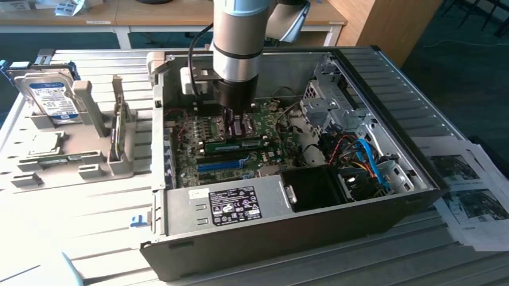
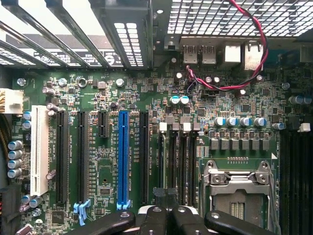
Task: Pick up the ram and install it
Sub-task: 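Press down the ram until it locks into place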
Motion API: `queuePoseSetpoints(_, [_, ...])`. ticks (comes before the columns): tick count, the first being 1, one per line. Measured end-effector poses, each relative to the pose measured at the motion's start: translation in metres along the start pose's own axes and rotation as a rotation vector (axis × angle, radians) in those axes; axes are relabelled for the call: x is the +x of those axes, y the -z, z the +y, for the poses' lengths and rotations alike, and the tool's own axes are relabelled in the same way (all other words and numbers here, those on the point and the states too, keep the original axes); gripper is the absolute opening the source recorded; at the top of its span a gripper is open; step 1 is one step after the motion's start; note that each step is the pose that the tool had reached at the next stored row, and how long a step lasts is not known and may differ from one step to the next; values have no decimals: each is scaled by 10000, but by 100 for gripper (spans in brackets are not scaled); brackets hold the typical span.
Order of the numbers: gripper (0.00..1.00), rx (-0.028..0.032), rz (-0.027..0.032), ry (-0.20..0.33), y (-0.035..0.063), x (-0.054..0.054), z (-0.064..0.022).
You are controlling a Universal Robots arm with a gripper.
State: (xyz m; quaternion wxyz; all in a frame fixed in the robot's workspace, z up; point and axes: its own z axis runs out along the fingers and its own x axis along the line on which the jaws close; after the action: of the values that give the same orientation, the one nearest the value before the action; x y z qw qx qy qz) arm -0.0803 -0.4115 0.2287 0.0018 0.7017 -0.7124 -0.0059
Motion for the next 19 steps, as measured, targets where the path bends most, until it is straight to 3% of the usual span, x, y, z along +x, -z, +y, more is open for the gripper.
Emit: queuePoseSetpoints(19, [10,-1,-1,-1,-64,1,0])
